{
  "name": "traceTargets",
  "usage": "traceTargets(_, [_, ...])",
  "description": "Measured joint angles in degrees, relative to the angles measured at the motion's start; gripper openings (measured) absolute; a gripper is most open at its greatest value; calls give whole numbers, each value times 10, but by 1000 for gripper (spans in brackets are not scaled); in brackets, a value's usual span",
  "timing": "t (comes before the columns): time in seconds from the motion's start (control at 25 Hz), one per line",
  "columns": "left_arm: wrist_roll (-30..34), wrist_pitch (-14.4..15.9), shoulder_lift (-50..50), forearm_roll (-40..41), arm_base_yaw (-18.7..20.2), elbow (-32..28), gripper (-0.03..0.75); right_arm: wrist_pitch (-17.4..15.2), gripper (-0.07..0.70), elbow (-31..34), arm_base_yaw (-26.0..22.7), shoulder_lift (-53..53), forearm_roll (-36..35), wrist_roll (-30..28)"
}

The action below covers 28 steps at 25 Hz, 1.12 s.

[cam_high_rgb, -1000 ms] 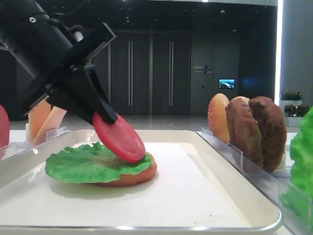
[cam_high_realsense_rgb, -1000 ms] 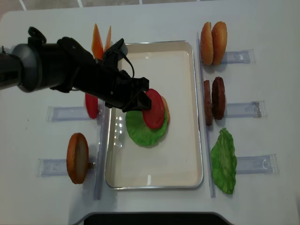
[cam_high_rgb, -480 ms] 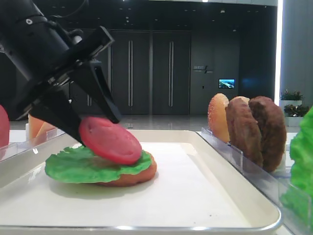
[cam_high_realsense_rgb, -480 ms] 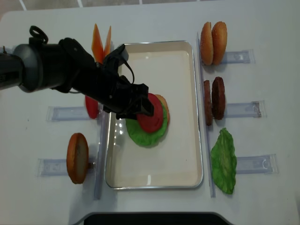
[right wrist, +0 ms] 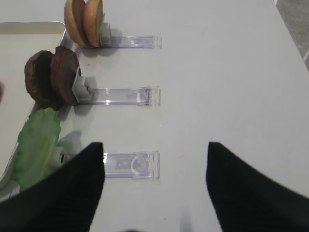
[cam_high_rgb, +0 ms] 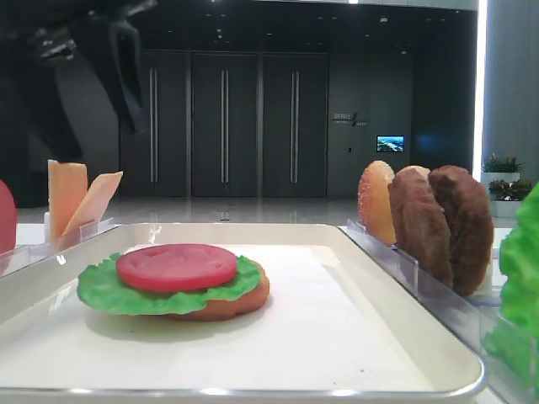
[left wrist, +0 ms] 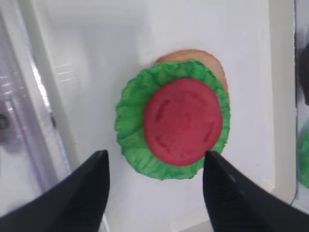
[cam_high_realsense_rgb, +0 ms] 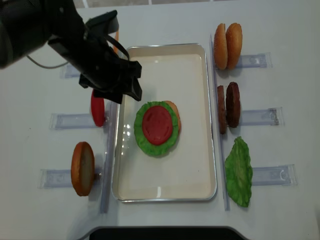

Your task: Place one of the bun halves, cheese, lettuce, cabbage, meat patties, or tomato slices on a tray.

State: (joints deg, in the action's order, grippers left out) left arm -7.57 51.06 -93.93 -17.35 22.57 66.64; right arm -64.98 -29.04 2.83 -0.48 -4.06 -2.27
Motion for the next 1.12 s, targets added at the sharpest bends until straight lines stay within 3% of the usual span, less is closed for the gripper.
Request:
traceTargets(0.16, [-97,82,1,129,1,64,426,0,435,0,0,0,0,0])
traceTargets(0.28, [-119,110,1,187,-3,91,412,0,435,0,0,0,0,0])
traceTargets(0.44, [-118,114,1,223,-45,105,409,0,435,0,0,0,0,0])
traceTargets(0.64, [-76,114,1,242,-146,105,408,0,435,0,0,0,0,0])
traceTargets(0.76, [-57,111,1,254,-189,105,408,0,435,0,0,0,0,0])
traceTargets(0.96, [-45,136,4,319,-212,102,408,0,435,0,0,0,0,0])
traceTargets(1.12, [-38,138,66,316,-212,29,408,0,435,0,0,0,0,0])
